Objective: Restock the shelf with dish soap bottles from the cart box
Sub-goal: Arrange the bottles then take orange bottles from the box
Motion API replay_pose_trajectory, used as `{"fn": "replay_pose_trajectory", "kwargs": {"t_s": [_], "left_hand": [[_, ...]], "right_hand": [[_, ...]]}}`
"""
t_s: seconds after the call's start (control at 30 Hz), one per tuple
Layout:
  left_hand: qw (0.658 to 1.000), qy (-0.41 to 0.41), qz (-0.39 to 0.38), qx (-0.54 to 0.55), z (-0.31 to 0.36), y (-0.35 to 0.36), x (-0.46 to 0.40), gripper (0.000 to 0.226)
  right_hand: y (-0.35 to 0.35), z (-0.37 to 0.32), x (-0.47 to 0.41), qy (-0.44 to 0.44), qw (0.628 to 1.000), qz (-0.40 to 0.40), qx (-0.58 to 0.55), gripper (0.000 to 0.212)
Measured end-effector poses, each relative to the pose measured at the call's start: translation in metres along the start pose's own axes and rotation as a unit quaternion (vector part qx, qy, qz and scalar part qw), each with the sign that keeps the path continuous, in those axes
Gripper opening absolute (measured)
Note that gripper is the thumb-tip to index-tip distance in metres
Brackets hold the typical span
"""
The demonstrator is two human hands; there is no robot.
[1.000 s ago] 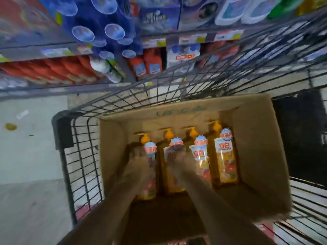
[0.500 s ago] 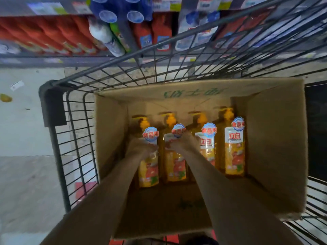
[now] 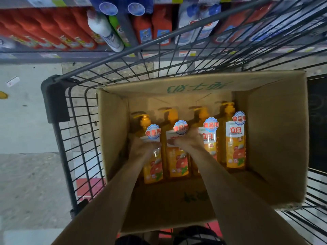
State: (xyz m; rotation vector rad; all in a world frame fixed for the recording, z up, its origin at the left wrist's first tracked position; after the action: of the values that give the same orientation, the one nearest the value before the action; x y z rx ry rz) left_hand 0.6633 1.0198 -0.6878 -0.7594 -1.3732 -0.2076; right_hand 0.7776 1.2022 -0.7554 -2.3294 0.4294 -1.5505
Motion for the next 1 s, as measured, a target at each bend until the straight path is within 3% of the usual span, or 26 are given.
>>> {"fn": "replay_pose_trajectory", "kwargs": {"t_s": [0.07, 0.13, 0.17, 0.23, 0.3, 0.5, 0.6, 0.73, 0.8, 0.9, 1.0], "left_hand": [[0.999, 0.024, 0.024, 0.011, -0.004, -0.004, 0.004, 0.065], [0.999, 0.037, 0.036, 0.015, -0.006, -0.010, 0.015, 0.082], [0.998, 0.051, 0.038, 0.013, -0.008, -0.012, 0.018, 0.090], [0.996, 0.078, 0.032, 0.006, -0.014, -0.016, 0.029, 0.098], [0.996, 0.086, 0.014, -0.007, -0.022, -0.017, 0.035, 0.106], [0.997, 0.066, 0.004, -0.042, -0.024, -0.019, 0.035, 0.118], [0.996, 0.091, 0.000, -0.027, -0.028, -0.020, 0.043, 0.112], [0.986, 0.164, -0.003, -0.020, -0.030, -0.027, 0.071, 0.079], [0.983, 0.184, 0.009, 0.000, -0.021, -0.035, 0.085, 0.085], [0.973, 0.232, -0.001, 0.017, -0.005, -0.041, 0.112, 0.098], [0.962, 0.272, -0.019, 0.030, 0.005, -0.053, 0.146, 0.088]], "right_hand": [[-0.009, -0.015, 0.017, -0.020, 0.999, -0.016, -0.042, 0.089], [-0.014, -0.020, 0.026, -0.038, 0.994, -0.051, -0.086, 0.041], [-0.016, -0.022, 0.029, -0.055, 0.990, -0.068, -0.111, 0.035], [-0.018, -0.021, 0.038, -0.079, 0.983, -0.092, -0.141, 0.045], [-0.016, -0.009, 0.046, -0.079, 0.980, -0.091, -0.156, 0.072], [-0.010, 0.006, 0.065, -0.072, 0.974, -0.076, -0.201, 0.123], [-0.017, 0.003, 0.077, -0.094, 0.974, -0.047, -0.199, 0.114], [-0.041, -0.001, 0.101, -0.131, 0.962, 0.030, -0.237, 0.116], [-0.057, -0.015, 0.109, -0.149, 0.956, 0.039, -0.249, 0.115], [-0.088, -0.035, 0.128, -0.199, 0.942, 0.072, -0.261, 0.096], [-0.113, -0.050, 0.159, -0.237, 0.929, 0.099, -0.267, 0.092]]}}
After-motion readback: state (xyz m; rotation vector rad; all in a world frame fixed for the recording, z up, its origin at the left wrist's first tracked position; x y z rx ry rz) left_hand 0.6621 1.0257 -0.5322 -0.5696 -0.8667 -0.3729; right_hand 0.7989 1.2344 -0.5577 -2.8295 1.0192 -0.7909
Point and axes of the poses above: each hand's wrist, its own x-axis away from the middle knuckle, its own y-axis out of the palm, z = x × y, the point moved 9 cm from there along -x, towards the middle knuckle, and after that the axes turned 15 degrees about -y, right-handed, at the moved point
